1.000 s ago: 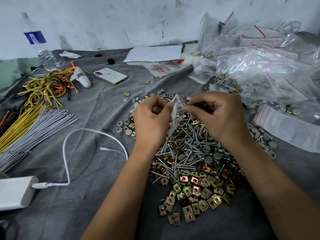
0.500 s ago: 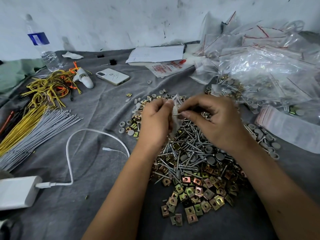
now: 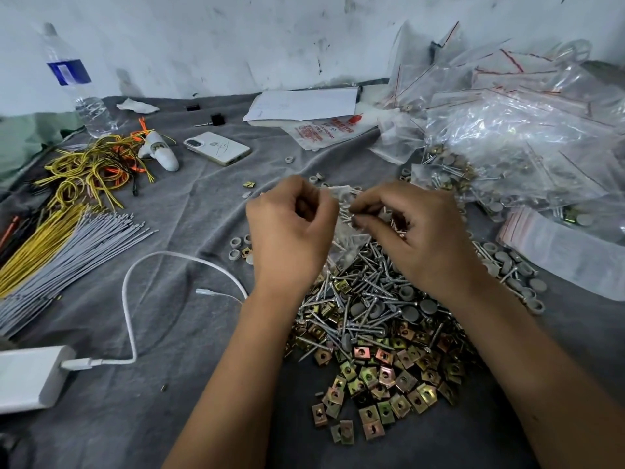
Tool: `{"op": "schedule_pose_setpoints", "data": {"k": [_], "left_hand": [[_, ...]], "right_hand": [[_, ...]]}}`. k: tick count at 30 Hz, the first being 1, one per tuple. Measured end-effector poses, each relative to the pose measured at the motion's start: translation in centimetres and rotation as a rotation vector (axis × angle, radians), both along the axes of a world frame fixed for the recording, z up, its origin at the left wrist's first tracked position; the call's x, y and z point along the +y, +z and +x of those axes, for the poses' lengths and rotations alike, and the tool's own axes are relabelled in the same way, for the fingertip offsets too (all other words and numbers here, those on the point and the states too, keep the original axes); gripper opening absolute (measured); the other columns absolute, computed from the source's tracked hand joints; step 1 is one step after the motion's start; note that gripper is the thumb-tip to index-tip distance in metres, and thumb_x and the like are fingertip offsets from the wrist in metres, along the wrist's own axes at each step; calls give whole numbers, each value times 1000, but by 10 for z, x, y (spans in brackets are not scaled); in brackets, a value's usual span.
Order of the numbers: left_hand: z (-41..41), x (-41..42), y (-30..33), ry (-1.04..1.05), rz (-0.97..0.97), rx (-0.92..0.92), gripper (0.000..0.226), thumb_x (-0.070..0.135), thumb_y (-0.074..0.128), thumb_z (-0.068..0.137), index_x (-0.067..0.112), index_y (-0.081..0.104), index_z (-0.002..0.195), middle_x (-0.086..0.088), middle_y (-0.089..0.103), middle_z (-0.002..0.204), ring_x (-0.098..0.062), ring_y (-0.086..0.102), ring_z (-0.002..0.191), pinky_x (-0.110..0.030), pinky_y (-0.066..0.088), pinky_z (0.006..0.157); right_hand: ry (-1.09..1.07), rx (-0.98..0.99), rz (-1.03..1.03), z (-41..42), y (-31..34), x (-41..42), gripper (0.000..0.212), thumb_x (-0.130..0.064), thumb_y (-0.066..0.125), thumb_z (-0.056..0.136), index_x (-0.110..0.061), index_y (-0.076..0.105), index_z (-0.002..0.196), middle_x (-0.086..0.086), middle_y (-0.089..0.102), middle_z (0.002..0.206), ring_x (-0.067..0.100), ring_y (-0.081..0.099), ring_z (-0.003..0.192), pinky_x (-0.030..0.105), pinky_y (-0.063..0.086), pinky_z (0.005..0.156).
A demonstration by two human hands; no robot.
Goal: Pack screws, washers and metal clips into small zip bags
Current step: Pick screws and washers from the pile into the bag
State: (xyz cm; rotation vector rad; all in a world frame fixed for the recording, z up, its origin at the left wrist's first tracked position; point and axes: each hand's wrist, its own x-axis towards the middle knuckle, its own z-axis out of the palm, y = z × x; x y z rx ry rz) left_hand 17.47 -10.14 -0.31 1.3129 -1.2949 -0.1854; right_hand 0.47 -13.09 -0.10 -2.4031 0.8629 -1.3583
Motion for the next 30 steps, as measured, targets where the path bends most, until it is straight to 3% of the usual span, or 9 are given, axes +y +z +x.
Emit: {"op": "schedule_pose_setpoints", "data": {"k": [4, 6, 8, 12, 18, 20, 23, 25, 30], "left_hand": [[-6, -2, -8, -77, -32, -43, 28, 17, 67, 90, 14, 57, 64, 6, 52, 50, -9, 44, 45, -28, 34, 46], [-10, -2, -11, -101, -26, -56, 26, 15, 67, 90, 10, 60, 65, 1, 55, 51, -16, 49, 46, -33, 38, 44], [-12, -2, -13, -98, -13, -40, 27, 13, 67, 90, 10, 60, 64, 3, 54, 50, -12, 49, 45, -31, 38, 44], [-10, -5, -14, -64, 42, 30, 35, 12, 67, 90, 19, 52, 59, 12, 47, 48, -4, 40, 46, -19, 30, 46], [-7, -8, -14, -35, 103, 158, 44, 11, 66, 90, 27, 45, 54, 15, 42, 44, -3, 34, 45, -22, 29, 47], [-6, -8, -14, -46, 118, 222, 48, 10, 65, 90, 27, 41, 52, 15, 37, 44, -3, 30, 45, -25, 27, 48], [-4, -9, -14, -47, 130, 296, 45, 11, 65, 90, 24, 41, 54, 15, 35, 46, -7, 29, 47, -26, 26, 51], [-4, -9, -14, -32, 128, 333, 43, 9, 64, 91, 21, 44, 55, 14, 36, 47, -8, 30, 47, -26, 27, 52], [-5, -8, -14, -19, 111, 372, 33, 5, 62, 91, 9, 48, 62, -3, 38, 55, -17, 32, 55, -30, 27, 54]], "right_hand": [[-50, 68, 17, 1, -3, -1, 26, -11, 82, 84, -12, 75, 109, -6, 74, 100, 2, 68, 87, 16, 55, 80], [-62, 107, 5, 2, -4, -3, 31, -11, 85, 79, -14, 75, 108, -9, 72, 98, -1, 63, 85, 8, 47, 79], [-58, 110, -6, 2, -4, -4, 34, -8, 86, 77, -13, 75, 108, -8, 72, 100, -2, 62, 86, 6, 47, 80], [-48, 17, 20, 0, -4, -4, 29, -3, 85, 78, -9, 76, 105, 1, 74, 106, 8, 71, 94, 26, 62, 75], [-88, -119, 66, -11, 2, -4, 16, -22, 78, 89, -12, 74, 101, -6, 72, 95, 4, 69, 87, 19, 56, 69], [-140, 22, 170, -15, 2, -7, 29, -48, 69, 89, -21, 74, 97, -12, 68, 87, -1, 63, 79, 18, 47, 64], [-252, 508, 315, -18, -3, -14, 54, -83, 53, 71, -34, 68, 88, -9, 59, 88, 8, 53, 83, 27, 40, 68], [-250, 665, 358, -17, -3, -15, 56, -86, 58, 65, -36, 65, 89, -11, 56, 95, 11, 48, 95, 34, 44, 78], [-134, 646, 347, -14, 0, -14, 28, -64, 73, 78, -37, 67, 85, -17, 52, 90, 10, 42, 96, 36, 36, 82]]}}
